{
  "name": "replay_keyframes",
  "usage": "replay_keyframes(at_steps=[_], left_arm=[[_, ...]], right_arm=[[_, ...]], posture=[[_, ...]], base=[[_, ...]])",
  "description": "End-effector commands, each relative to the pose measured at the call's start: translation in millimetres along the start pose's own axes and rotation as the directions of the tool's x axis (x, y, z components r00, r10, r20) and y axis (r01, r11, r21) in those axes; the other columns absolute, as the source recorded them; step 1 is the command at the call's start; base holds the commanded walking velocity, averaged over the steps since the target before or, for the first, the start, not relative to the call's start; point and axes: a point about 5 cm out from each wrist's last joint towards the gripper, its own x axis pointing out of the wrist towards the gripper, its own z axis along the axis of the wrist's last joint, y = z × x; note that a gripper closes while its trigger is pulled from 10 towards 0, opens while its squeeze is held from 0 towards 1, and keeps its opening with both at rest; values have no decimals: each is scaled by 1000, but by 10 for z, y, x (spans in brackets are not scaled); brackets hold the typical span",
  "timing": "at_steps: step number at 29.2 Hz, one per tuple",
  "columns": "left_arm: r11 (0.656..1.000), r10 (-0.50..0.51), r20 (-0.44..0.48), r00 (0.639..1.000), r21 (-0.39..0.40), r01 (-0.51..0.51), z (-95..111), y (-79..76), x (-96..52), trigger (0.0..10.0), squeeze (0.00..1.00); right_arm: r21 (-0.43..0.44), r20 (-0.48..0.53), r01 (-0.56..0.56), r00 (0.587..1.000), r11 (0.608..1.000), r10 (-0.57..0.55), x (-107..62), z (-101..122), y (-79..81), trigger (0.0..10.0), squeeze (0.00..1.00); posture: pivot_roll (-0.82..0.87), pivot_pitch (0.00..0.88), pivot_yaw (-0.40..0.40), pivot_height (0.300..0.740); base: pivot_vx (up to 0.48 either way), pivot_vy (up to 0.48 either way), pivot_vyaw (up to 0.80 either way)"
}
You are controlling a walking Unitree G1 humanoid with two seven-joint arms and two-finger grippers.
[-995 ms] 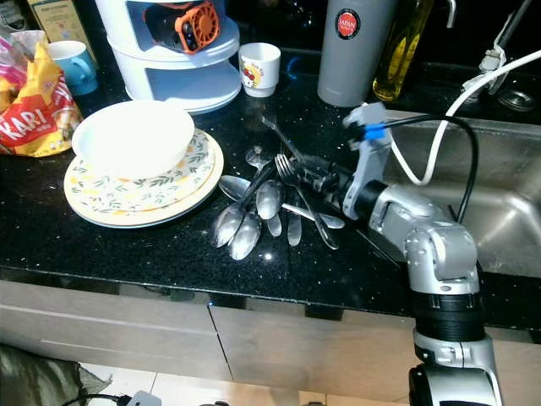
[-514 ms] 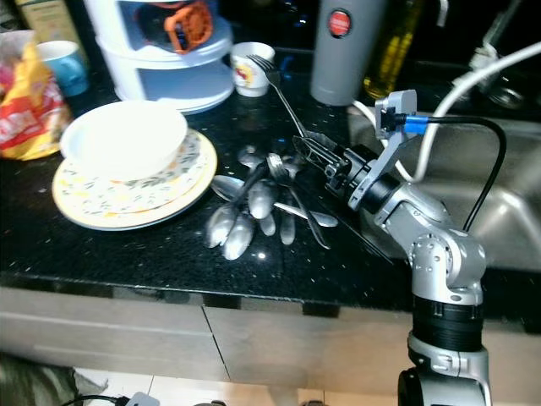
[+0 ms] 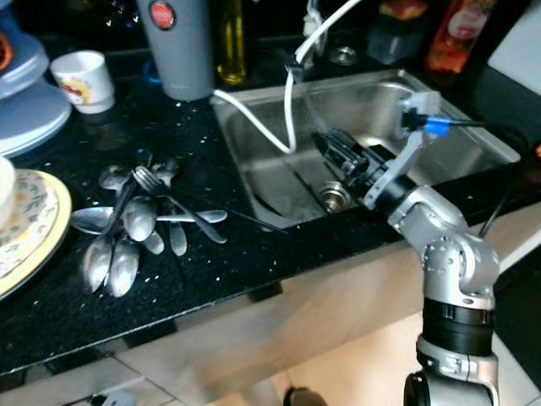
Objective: Kitchen organization
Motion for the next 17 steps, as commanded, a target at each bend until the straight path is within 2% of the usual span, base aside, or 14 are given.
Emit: replay_keyframes(at_steps=[1,2,3,5,6,7,8,10,12,17], left_arm=[[998,15,-17,1000,-54,-16,-40,39,-2,10000,0],[996,10,-9,1000,-90,-11,-41,33,-2,10000,0],[996,10,-9,1000,-90,-11,-41,33,-2,10000,0],[986,-46,37,998,-160,52,22,-48,1,10000,0],[986,-46,37,998,-160,52,22,-48,1,10000,0],[979,-81,57,995,-184,90,51,-100,1,10000,0],[979,-81,57,995,-184,90,51,-100,1,10000,0],[962,-191,57,980,-187,198,65,-281,-2,10000,0],[947,-256,41,966,-188,259,47,-411,-8,10000,0],[940,-291,23,956,-182,290,35,-502,-14,10000,0]], right_arm=[[1,1,17,1000,1000,-17,-4,-20,-22,10000,0],[0,8,39,999,999,-39,-12,-9,-49,10000,0],[0,8,39,999,999,-39,-12,-9,-49,10000,0],[-7,12,112,994,994,-112,-36,4,-150,10000,0],[-7,12,112,994,994,-112,-36,4,-150,10000,0],[-21,3,157,988,987,-157,-51,-2,-209,10000,0],[-21,3,157,988,987,-157,-51,-2,-209,10000,0],[-86,-56,261,962,961,-266,-86,-71,-345,10000,0],[-145,-108,334,930,931,-351,-112,-143,-435,10000,0],[-170,-125,369,912,914,-391,-124,-178,-476,10000,0]], posture=[[7,88,-14,740],[7,89,-13,740],[7,89,-13,740],[5,90,-10,740],[5,90,-10,740],[5,90,-9,740],[5,90,-9,740],[-2,91,-6,740],[-3,92,-7,740],[-5,95,-9,740]], base=[[0,0,0],[0,0,0],[0,0,0],[0,0,0],[0,0,0],[0,0,0],[0,0,0],[0,0,0],[0,0,0],[0,0,0]])
